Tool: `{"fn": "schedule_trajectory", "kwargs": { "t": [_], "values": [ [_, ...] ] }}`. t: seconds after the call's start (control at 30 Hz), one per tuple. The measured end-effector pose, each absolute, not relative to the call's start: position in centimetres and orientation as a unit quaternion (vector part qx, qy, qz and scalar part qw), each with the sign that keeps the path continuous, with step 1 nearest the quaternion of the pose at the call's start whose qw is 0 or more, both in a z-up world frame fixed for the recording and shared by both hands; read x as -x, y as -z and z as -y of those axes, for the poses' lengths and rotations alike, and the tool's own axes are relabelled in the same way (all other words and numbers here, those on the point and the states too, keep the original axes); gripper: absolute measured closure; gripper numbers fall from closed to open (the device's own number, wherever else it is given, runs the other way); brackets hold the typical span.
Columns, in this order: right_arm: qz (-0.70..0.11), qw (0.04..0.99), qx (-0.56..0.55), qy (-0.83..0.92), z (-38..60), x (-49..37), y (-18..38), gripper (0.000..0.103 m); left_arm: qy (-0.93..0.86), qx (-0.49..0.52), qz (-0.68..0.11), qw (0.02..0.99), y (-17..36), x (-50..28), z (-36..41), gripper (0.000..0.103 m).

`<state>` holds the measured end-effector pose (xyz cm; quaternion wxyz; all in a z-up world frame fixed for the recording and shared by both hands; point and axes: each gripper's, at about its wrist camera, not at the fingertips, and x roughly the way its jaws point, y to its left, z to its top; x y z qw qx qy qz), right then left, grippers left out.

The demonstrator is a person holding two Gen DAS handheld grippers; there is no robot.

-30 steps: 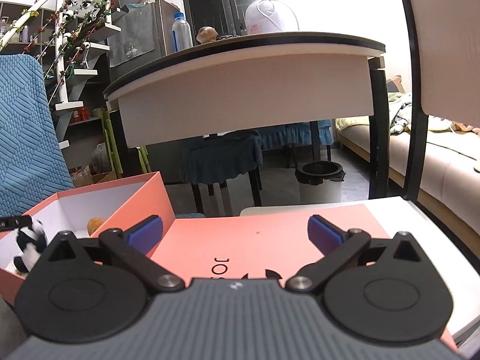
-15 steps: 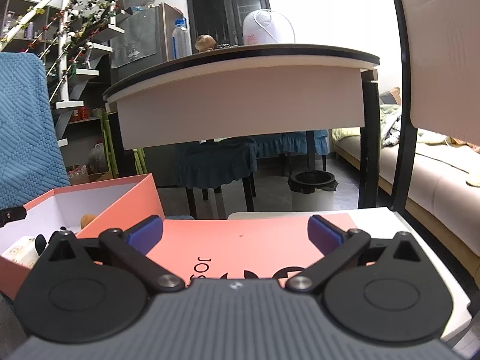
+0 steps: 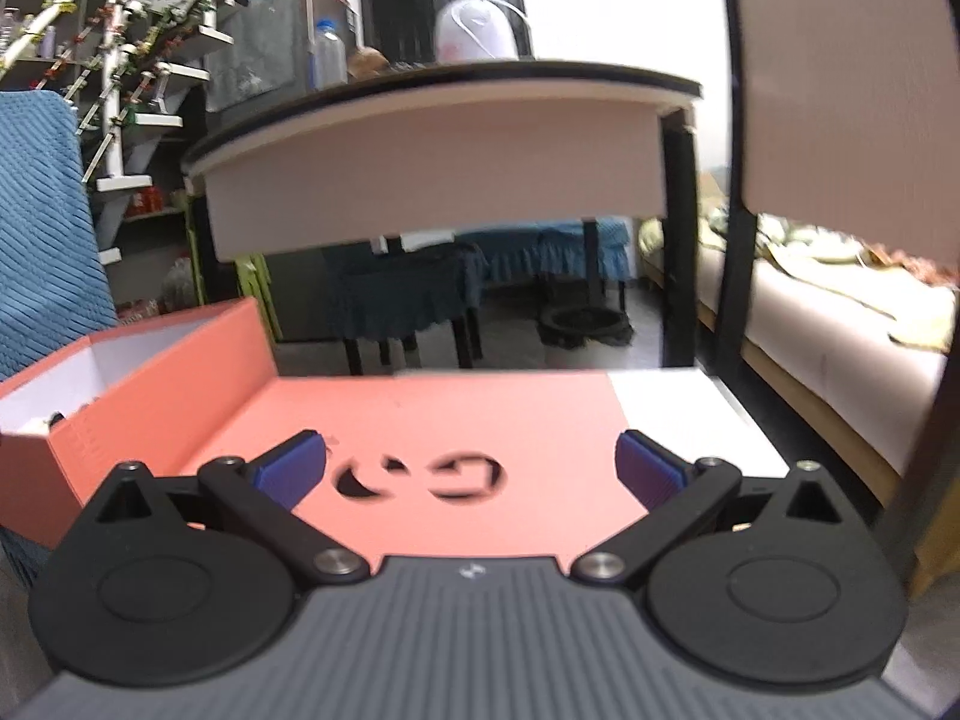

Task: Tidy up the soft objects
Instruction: 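Move both grippers to the pink JOSINY lid beside the box, then close both grippers on the edge of the pink lid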

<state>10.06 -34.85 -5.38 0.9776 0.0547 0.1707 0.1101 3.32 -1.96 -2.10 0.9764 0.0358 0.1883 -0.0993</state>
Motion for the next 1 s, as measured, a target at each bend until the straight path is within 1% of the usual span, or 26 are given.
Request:
{"fn": "schedule_trajectory", "kwargs": {
  "t": [0.2,0.43,0.67,0.9,1.0],
  "values": [
    [-0.210,0.970,-0.074,-0.097,36.8,-10.0,7.0,0.000,0.148,-0.058,-0.236,0.959,4.7,-4.2,4.9,0.006],
    [-0.224,0.968,-0.074,-0.090,37.4,-10.2,7.8,0.000,0.173,-0.056,-0.297,0.937,7.3,-6.5,6.6,0.006],
    [-0.253,0.960,-0.083,-0.085,38.1,-10.8,9.4,0.000,0.198,-0.043,-0.325,0.924,8.1,-7.9,8.1,0.006],
    [-0.273,0.953,-0.100,-0.091,38.3,-11.1,10.1,0.000,0.187,-0.047,-0.332,0.923,8.5,-8.9,8.5,0.005],
    [-0.276,0.952,-0.094,-0.093,38.3,-11.4,10.1,0.000,0.189,-0.046,-0.334,0.922,8.5,-9.1,8.6,0.002]
  ]
}}
